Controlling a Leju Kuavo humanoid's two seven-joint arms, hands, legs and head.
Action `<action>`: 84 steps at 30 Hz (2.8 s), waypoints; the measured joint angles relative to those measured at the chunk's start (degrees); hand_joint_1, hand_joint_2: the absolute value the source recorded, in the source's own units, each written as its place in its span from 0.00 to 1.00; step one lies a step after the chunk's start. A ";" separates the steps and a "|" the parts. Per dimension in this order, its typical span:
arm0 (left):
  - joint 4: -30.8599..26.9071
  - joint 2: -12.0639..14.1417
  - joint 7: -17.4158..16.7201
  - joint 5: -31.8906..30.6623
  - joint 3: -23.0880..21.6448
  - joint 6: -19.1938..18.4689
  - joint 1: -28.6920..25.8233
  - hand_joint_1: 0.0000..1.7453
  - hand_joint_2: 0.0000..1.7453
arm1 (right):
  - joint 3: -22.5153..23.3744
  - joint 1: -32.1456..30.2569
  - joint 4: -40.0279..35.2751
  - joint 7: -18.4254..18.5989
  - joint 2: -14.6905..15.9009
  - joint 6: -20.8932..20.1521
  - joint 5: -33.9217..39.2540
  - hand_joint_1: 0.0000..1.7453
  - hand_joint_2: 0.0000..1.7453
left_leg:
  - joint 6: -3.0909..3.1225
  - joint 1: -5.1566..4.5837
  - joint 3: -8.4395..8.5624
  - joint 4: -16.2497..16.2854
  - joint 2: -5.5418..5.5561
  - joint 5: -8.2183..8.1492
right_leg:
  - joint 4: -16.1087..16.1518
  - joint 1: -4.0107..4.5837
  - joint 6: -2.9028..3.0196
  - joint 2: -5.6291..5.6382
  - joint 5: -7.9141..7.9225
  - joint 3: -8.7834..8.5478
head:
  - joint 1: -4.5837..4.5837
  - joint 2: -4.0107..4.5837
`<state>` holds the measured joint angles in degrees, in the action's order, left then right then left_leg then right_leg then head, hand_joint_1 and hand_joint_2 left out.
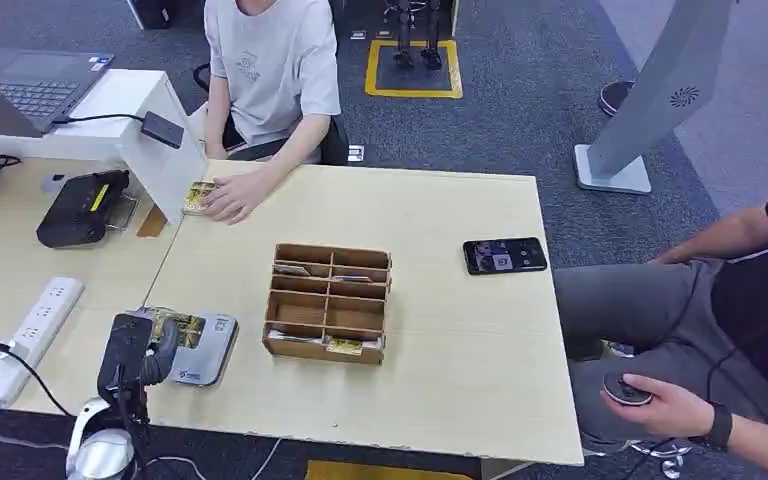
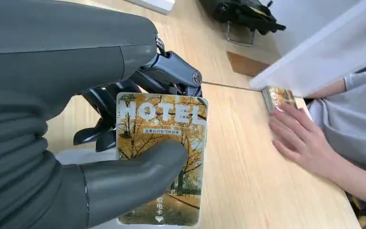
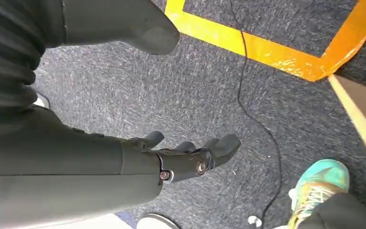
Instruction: Pass the card to the sensor for recognition and then transmit it.
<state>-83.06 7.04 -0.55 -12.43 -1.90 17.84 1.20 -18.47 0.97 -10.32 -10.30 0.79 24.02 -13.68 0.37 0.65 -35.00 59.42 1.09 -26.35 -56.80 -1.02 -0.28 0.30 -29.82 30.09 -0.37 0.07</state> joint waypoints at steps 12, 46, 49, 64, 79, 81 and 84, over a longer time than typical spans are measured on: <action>1.01 -0.45 -0.66 0.63 -2.58 1.31 -1.22 1.00 1.00 | -1.36 0.64 -1.36 1.75 -0.87 -0.37 -2.12 0.00 1.00 | -0.01 0.00 -0.01 0.00 0.03 0.00 | -0.01 0.00 0.04 -0.01 0.02 -0.12 | 0.02 0.00; 1.75 0.22 -0.61 -3.72 2.32 3.63 -6.68 1.00 1.00 | -3.19 0.95 -2.43 3.32 -2.43 -0.35 -4.00 0.00 1.00 | -0.01 0.01 -0.01 -0.02 0.02 0.00 | -0.03 0.02 0.05 -0.02 0.01 -0.14 | 0.00 0.00; 1.86 0.11 -0.61 -4.48 2.95 3.39 -6.86 1.00 1.00 | -3.19 0.95 -2.45 3.32 -2.43 -0.35 -4.13 0.00 1.00 | -0.01 0.01 -0.01 -0.02 0.02 0.00 | -0.03 0.03 0.05 -0.02 0.01 -0.13 | 0.00 0.00; 2.91 -1.14 -0.61 -6.30 4.22 2.03 -5.16 1.00 1.00 | -3.10 1.00 -2.73 2.58 -2.43 -0.39 -2.95 0.00 1.00 | -0.01 0.01 0.01 -0.01 0.02 0.00 | -0.02 0.02 0.05 -0.03 0.02 -0.07 | 0.02 0.00; 5.40 -1.75 -1.09 -6.67 3.54 2.36 -2.30 1.00 1.00 | -2.58 0.87 -2.71 1.68 -2.29 -0.37 -2.10 0.00 1.00 | -0.02 0.01 0.01 -0.01 -0.02 0.01 | -0.03 0.02 0.06 0.00 0.02 -0.10 | 0.02 0.00; 5.60 -1.75 -1.09 -6.65 3.54 2.38 -2.18 1.00 1.00 | -2.58 0.87 -2.71 1.66 -2.27 -0.37 -2.10 0.00 1.00 | -0.02 0.01 0.01 -0.01 -0.02 0.01 | -0.03 0.02 0.06 0.00 0.02 -0.10 | 0.02 0.00; 5.86 -1.75 -1.09 -6.65 3.54 2.38 -2.04 1.00 1.00 | -2.56 0.87 -2.71 1.66 -2.27 -0.37 -2.10 0.00 1.00 | -0.02 0.01 0.01 -0.01 -0.02 0.01 | -0.03 0.02 0.06 0.00 0.02 -0.09 | 0.00 0.00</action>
<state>-77.20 5.29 -1.64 -19.08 1.64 20.22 -0.84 -21.03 1.84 -13.03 -8.63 -1.49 23.65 -15.78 0.35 0.66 -34.99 59.41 1.08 -26.34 -56.83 -1.00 -0.22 0.30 -29.80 29.99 -0.37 0.07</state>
